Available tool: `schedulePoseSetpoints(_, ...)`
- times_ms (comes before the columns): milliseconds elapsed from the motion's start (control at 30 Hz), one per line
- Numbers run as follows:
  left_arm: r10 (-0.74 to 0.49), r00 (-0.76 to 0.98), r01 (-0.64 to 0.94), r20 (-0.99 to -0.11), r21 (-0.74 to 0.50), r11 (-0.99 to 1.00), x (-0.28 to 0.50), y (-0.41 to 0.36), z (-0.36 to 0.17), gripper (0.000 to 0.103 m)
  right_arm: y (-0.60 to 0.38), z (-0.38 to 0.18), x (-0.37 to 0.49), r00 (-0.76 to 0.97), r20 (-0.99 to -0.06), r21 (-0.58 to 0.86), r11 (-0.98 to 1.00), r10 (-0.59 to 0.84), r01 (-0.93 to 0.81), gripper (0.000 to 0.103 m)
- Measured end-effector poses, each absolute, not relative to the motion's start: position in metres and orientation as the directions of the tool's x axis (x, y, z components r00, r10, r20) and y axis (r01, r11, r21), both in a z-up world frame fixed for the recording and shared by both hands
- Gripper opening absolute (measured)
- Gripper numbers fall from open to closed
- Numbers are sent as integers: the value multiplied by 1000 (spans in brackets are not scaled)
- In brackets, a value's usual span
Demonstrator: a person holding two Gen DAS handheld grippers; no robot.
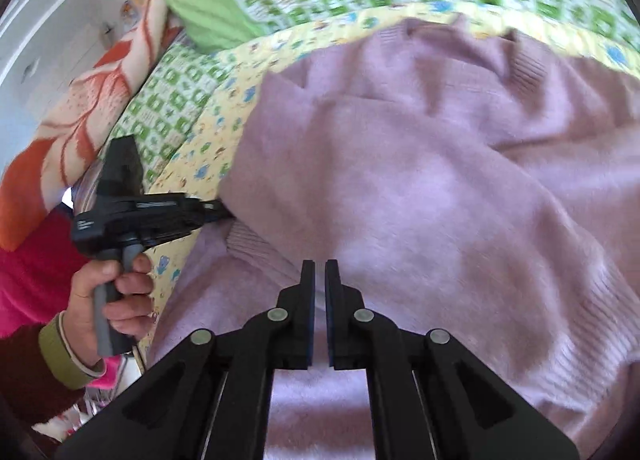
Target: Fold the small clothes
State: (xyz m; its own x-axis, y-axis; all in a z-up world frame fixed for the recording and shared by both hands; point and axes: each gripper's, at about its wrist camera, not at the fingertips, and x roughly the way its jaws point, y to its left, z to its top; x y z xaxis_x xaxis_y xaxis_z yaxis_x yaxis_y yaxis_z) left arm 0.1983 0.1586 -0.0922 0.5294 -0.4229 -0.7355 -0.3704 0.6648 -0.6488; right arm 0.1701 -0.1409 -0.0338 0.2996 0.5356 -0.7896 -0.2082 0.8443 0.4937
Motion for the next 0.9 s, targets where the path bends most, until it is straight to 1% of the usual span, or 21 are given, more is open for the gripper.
schedulePoseSetpoints(33,-433,520,-379,-736,-654,655,201,155,-94,23,-149,-34,167,307,-788,498,846,533,-190,7)
schedulePoseSetpoints(67,-443,507,-395,-740,-656,644,204,152,-96,24,-161,-33,162,322,-794,493,856,516,-155,12)
schedulePoseSetpoints(100,-459,497,-414,-737,-666,621,208,147,-100,28,-169,-33,159,333,-804,479,868,493,-130,15)
schedulePoseSetpoints(133,-471,501,-425,-726,-681,596,210,147,-101,29,-182,-32,153,359,-821,444,892,444,-88,27)
schedulePoseSetpoints(167,-484,515,-437,-707,-703,561,210,149,-102,29,-194,-31,149,381,-831,418,907,405,-51,41)
schedulePoseSetpoints(200,-491,531,-444,-691,-720,533,209,148,-101,29,-210,-30,143,413,-841,385,923,349,4,47)
schedulePoseSetpoints(233,-488,550,-449,-678,-732,512,207,151,-101,33,-223,-28,138,436,-846,362,931,307,49,54)
schedulePoseSetpoints(267,-475,561,-457,-678,-732,505,205,153,-100,35,-237,-28,135,448,-853,340,936,268,88,54)
schedulePoseSetpoints(300,-451,553,-476,-701,-710,519,205,154,-102,41,-245,-28,135,448,-859,327,939,248,106,54)
schedulePoseSetpoints(333,-445,539,-492,-715,-696,523,207,154,-106,42,-255,-28,136,446,-870,297,946,212,130,54)
schedulePoseSetpoints(367,-451,529,-508,-719,-693,511,209,155,-111,42,-262,-27,137,449,-874,275,951,185,144,54)
schedulePoseSetpoints(467,-507,562,-510,-654,-756,409,204,160,-117,42,-271,-28,148,451,-879,245,958,155,149,54)
schedulePoseSetpoints(500,-501,573,-495,-649,-761,419,199,160,-111,42,-272,-29,150,446,-882,240,960,152,147,54)
schedulePoseSetpoints(567,-490,561,-492,-668,-744,452,191,159,-105,42,-268,-33,156,433,-890,222,965,141,143,54)
schedulePoseSetpoints(667,-509,567,-408,-647,-758,509,184,150,-83,42,-267,-41,159,408,-901,222,964,145,146,54)
schedulePoseSetpoints(767,-454,546,-329,-704,-679,656,199,146,-52,45,-273,-29,161,458,-869,280,950,189,140,54)
schedulePoseSetpoints(800,-413,538,-290,-735,-621,728,216,144,-40,47,-275,-24,167,470,-860,286,950,199,122,54)
schedulePoseSetpoints(833,-384,531,-260,-755,-577,774,229,141,-32,50,-277,-20,174,477,-856,279,955,199,102,54)
schedulePoseSetpoints(867,-364,527,-194,-768,-525,828,249,137,-21,51,-279,-16,182,479,-856,266,960,194,85,54)
schedulePoseSetpoints(900,-357,520,-133,-776,-486,864,266,134,-14,54,-283,-11,198,483,-853,253,966,197,55,55)
